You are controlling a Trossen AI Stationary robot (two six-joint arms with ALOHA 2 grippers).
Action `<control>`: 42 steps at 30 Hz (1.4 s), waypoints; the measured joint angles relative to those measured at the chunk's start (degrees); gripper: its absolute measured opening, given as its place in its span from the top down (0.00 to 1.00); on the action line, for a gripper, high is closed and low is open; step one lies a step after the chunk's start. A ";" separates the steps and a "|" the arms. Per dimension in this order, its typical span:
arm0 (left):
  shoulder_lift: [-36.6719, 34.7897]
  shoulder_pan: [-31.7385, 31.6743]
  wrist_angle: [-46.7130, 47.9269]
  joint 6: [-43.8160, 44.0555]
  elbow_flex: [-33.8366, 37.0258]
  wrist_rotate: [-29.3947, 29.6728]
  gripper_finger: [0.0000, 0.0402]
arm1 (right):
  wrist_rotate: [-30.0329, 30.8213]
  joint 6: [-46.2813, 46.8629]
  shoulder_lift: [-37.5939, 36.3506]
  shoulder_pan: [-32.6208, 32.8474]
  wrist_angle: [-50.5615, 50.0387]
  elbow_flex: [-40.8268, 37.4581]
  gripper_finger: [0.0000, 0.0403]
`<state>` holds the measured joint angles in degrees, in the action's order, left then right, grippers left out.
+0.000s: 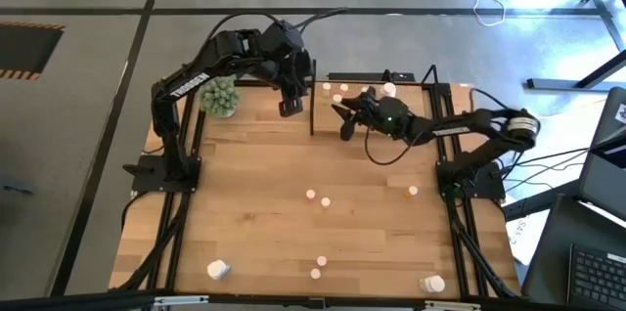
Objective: Pick and place medicine bottles onto shelf by color
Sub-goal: Put the left yellow pill bottle on the shelf aligned with the other yellow pill bottle
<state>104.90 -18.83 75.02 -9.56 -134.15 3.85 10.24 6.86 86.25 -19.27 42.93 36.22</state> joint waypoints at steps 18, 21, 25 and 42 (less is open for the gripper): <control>0.02 0.04 0.03 0.46 0.00 -0.08 0.62 | 3.72 0.36 15.27 -0.22 12.35 2.92 0.70; 0.04 0.04 0.05 0.46 0.00 -0.08 0.62 | 3.78 0.41 17.30 -0.42 13.86 2.89 0.70; 0.04 0.04 0.07 0.48 0.00 -0.08 0.62 | 3.83 0.33 20.17 -1.03 15.10 2.93 0.70; 0.07 0.04 0.18 0.59 0.00 -0.08 0.62 | 0.25 -1.10 27.47 -4.19 19.51 6.56 0.70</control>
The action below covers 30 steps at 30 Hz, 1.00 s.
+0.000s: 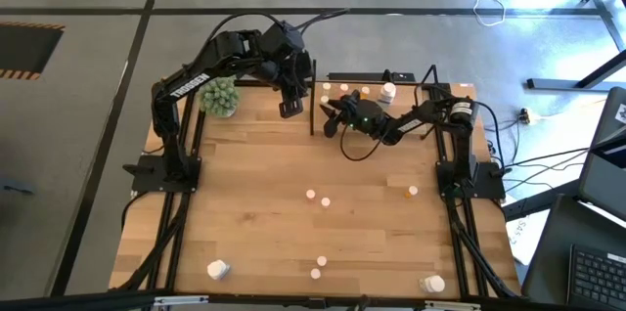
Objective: Pick and place medicine bottles onto shelf by color
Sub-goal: Put the left yellow pill bottle on the shelf aligned with the other yellow pill bottle
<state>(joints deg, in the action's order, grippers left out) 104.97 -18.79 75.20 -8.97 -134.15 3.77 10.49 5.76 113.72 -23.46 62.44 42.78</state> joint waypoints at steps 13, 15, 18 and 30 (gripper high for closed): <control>0.02 0.00 0.00 0.01 0.00 0.00 0.62 | 2.50 -0.07 0.06 0.00 -5.27 0.25 0.70; 0.02 0.00 0.00 0.01 0.00 0.00 0.62 | 2.50 -0.07 0.06 0.00 -5.41 0.25 0.70; 0.02 0.00 0.00 0.00 0.00 0.00 0.62 | 3.17 -0.11 0.06 0.00 -6.11 0.25 0.70; 0.02 0.00 -0.01 0.02 0.00 0.00 0.62 | 3.99 1.28 0.06 0.00 -7.00 0.22 0.70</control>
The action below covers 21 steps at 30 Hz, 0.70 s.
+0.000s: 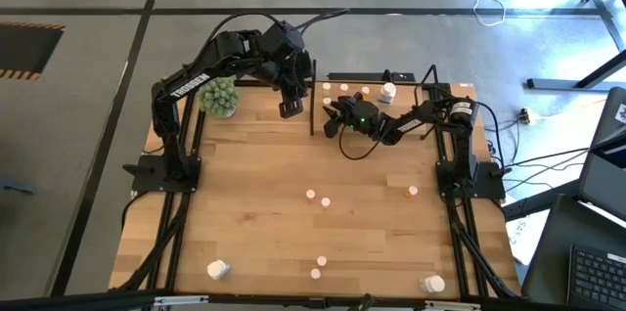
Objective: Pick and place medicine bottles onto shelf by color
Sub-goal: Put the left yellow pill bottle on the shelf aligned with the other yellow pill bottle
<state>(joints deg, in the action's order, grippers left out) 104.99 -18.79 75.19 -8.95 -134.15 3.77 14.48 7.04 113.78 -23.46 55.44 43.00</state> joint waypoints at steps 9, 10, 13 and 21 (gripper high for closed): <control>0.00 0.00 0.01 -0.02 0.00 0.00 0.62 | -0.08 1.69 0.00 0.00 -0.04 0.00 0.70; 0.00 0.00 0.01 -0.02 0.00 0.00 0.62 | -0.11 1.68 0.00 0.00 -0.04 0.00 0.70; 0.00 0.00 0.00 -0.01 0.00 0.00 0.62 | -0.13 1.62 0.00 0.00 -0.04 0.00 0.70; 0.00 0.00 0.01 -0.01 0.00 0.00 0.62 | -0.13 1.51 0.00 0.00 -0.06 -0.02 0.70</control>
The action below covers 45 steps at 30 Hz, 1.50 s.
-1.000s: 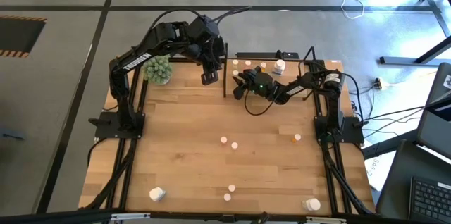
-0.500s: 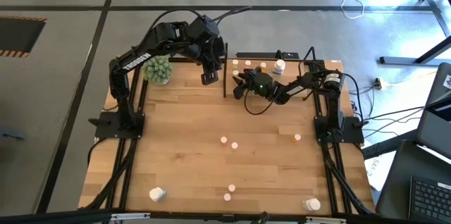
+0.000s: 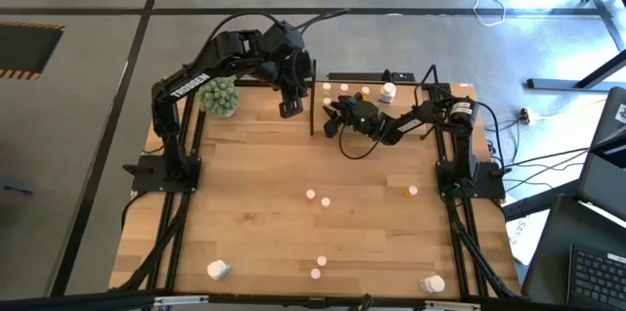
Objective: Pick and place medicine bottles onto shelf by color
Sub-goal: Put the left yellow pill bottle on the shelf aligned with the other yellow pill bottle, then put the top pink pill bottle on the shelf aligned with the other pink pill bottle
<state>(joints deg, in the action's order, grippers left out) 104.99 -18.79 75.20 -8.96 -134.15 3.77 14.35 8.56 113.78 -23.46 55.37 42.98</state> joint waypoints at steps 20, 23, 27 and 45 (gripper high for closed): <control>0.00 0.09 -0.02 -0.01 0.00 -0.02 0.62 | -3.02 0.21 -0.09 0.00 -0.66 0.00 0.70; 0.00 0.09 -0.01 0.01 0.00 -0.01 0.62 | -3.02 0.07 -0.09 0.00 -0.75 0.00 0.70; 0.00 0.09 -0.02 0.01 0.00 -0.01 0.62 | -3.02 0.07 -0.09 0.01 -0.86 0.00 0.69; 0.00 0.09 0.06 1.10 0.00 -0.01 0.62 | -3.04 0.26 0.02 0.02 -1.14 -0.09 0.55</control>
<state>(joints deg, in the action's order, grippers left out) 104.99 -18.70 75.26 -7.86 -134.15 3.76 11.31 8.81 113.80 -23.44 54.24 42.89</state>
